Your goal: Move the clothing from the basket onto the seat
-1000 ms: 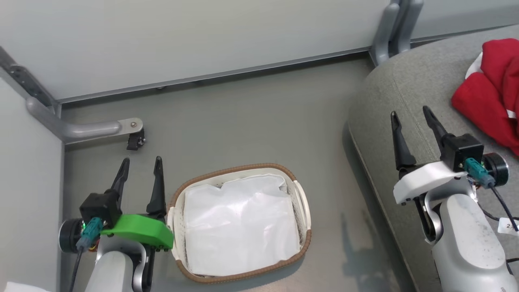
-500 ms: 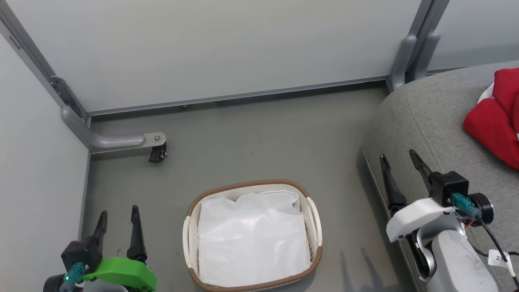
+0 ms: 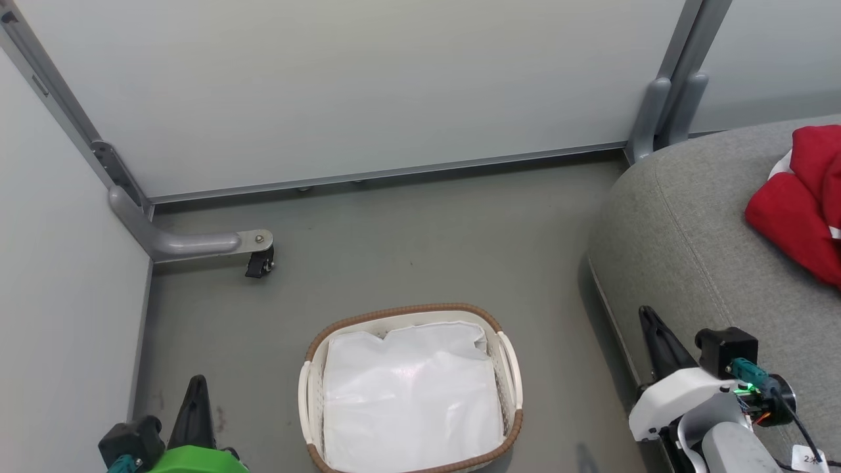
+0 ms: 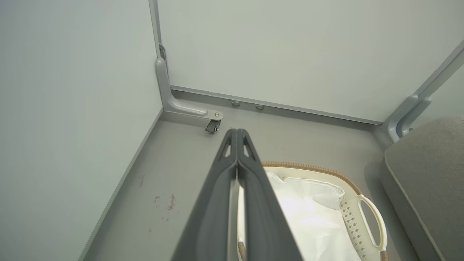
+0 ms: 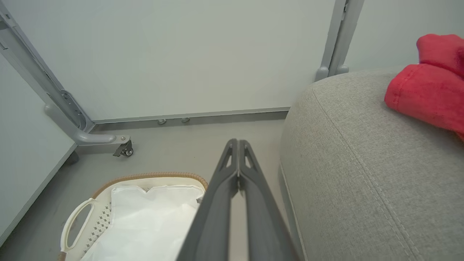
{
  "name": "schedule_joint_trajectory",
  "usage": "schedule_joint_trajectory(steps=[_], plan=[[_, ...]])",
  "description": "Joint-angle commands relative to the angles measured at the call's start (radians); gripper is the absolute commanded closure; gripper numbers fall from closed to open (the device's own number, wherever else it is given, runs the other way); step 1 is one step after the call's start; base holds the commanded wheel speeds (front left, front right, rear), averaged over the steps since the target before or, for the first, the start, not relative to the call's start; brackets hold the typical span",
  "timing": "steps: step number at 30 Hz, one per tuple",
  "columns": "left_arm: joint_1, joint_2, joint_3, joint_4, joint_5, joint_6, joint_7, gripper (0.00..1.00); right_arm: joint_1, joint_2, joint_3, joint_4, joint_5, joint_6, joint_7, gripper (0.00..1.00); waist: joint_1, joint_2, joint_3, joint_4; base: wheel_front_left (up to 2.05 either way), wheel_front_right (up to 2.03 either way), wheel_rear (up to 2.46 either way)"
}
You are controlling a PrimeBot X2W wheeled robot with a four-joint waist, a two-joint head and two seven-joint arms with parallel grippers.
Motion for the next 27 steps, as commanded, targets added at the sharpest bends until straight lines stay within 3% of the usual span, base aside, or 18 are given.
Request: schedule_joint_trajectory(steps=[1,27], plan=[[-0.013,0.003,0.007,-0.017,-0.05,0.0,0.011,1.0,-0.019,-0.005,-0.011,-0.019,0.053,0.0,0.014,1.0,0.0001,0.0,0.0,0.0,0.0,0.0,0.0],[-0.04,0.005,0.023,-0.08,-0.466,-0.001,0.121,1.0,0.021,-0.008,-0.031,-0.103,0.518,0.0,0.118,1.0,0.0001,0.0,-0.009,-0.006,0.0,0.0,0.0]])
